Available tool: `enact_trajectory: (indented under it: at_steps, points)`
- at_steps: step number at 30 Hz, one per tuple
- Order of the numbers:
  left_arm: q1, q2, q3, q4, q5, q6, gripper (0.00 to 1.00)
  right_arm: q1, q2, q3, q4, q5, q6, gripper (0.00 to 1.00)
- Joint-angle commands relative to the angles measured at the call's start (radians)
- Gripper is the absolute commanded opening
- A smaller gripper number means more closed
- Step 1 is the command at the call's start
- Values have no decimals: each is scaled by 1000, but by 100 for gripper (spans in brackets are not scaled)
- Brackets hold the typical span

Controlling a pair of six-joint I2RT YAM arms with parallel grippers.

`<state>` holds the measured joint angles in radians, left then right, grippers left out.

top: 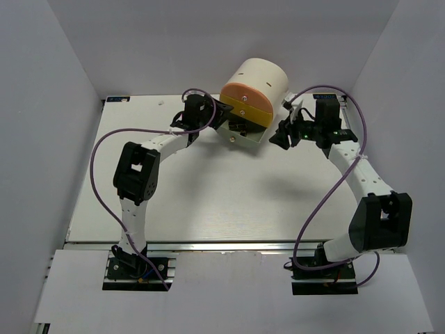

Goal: Organize the makeup

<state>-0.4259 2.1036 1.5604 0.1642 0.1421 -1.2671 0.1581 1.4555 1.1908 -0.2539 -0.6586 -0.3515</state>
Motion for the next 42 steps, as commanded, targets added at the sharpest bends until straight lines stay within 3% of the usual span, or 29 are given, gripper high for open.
enact_trajectory:
  at_steps: [1, 3, 5, 6, 8, 10, 15, 20, 24, 27, 28, 30, 31, 34, 37, 42]
  points:
    - [-4, -77, 33, -20, -7, 59, 62, 24, 20, 69, -90, -193, -228, 53]
    - [4, -117, 41, -72, -22, 118, 58, 93, 40, 79, -162, -191, -407, 44]
    - [18, -180, 29, -113, -44, 224, 41, 194, 63, 98, -195, -91, -490, 29]
    - [25, -207, 17, -158, -53, 288, 33, 228, 93, 102, -208, -54, -527, 16]
    - [59, -305, -69, -213, -65, 343, 11, 305, 135, 128, -199, 54, -523, 0]
    - [93, -382, -149, -236, -70, 373, 6, 342, 210, 153, -183, 129, -457, 0]
    - [199, -655, -437, -268, -105, 419, 7, 425, 363, 216, -78, 404, -345, 0]
    - [219, -806, -574, -313, -170, 430, 11, 475, 483, 219, 40, 620, -313, 0]
    - [219, -870, -649, -304, -185, 388, 11, 500, 557, 164, 254, 830, -355, 0]
    - [220, -902, -691, -292, -197, 367, 13, 497, 621, 193, 335, 954, -388, 15]
    - [220, -912, -701, -296, -205, 362, 13, 495, 631, 197, 358, 968, -394, 26]
    - [220, -919, -708, -299, -211, 364, 14, 489, 641, 207, 366, 970, -408, 40]
    - [220, -921, -709, -305, -214, 365, 16, 488, 644, 207, 370, 975, -409, 55]
    - [222, -924, -712, -308, -220, 365, 17, 485, 655, 220, 377, 981, -414, 76]
    - [222, -919, -717, -307, -217, 362, 18, 477, 666, 237, 367, 981, -411, 85]
    - [222, -910, -723, -299, -211, 354, 19, 454, 683, 280, 306, 947, -382, 88]
